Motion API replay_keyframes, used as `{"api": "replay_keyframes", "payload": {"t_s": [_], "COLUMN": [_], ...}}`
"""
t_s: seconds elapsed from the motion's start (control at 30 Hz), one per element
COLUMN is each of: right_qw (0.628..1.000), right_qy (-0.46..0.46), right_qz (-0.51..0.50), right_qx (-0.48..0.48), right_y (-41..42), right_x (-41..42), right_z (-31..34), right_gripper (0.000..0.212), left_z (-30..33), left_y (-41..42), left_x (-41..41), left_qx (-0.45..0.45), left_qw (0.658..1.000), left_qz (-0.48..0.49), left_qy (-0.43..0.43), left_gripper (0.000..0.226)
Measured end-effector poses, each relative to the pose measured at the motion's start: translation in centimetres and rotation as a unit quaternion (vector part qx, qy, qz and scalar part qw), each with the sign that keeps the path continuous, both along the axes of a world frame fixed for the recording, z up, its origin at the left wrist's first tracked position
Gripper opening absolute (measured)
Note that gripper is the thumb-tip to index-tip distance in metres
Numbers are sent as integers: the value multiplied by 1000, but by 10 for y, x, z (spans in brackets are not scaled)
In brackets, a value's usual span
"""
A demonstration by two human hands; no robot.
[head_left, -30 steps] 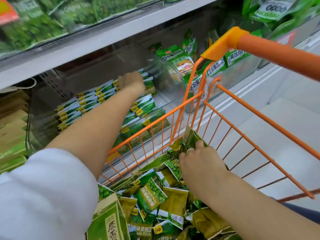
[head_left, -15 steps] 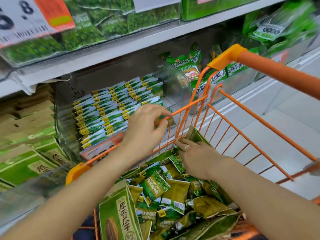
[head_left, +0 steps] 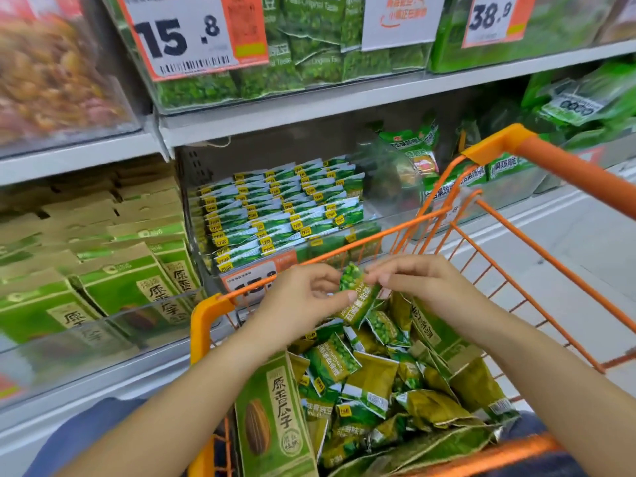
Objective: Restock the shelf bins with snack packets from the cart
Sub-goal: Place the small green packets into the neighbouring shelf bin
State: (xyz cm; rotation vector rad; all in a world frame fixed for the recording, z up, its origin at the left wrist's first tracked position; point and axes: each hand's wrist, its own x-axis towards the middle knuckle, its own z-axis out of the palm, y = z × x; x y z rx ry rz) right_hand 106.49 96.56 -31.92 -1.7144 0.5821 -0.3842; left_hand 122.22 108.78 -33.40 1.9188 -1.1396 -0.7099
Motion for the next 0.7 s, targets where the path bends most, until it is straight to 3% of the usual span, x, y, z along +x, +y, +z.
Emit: {"api": "replay_keyframes", "payload": {"t_s": [0.07,0.1,0.17,0.23,0.43,0.53,0.6,0.7], "right_qw": [998,997,996,994,997,998,995,987], "right_qy": [-11,3,47,59,70,54,57,74], "right_qz": [-67,-81,-70,-44,-8,-41,-54,-8], "right_qx": [11,11,39,86,45,-4,-55,-143], "right_y": [-2,-3,-3,0,0,-2,-5,-9], "right_x": [1,2,2,4,4,4,5,7], "right_z": [-2,-1,-1,1,-4,-1,3,5], "right_gripper": [6,9,34,43,53,28,12,19], "left_z": [1,2,6,8,3,1,1,7], "left_y": [0,0,2,1,-1,1,3,-1], "left_x": [4,5,4,1,0,3,4,4], "left_qx": [-21,-37,-62,-73,-82,-69,-78,-64], "left_qw": [995,989,975,969,987,995,995,992], "left_qz": [8,6,5,-1,-6,-21,-42,-100], "left_qy": [93,141,214,235,140,70,36,-37], "left_gripper": [23,25,16,13,30,27,38,45]}}
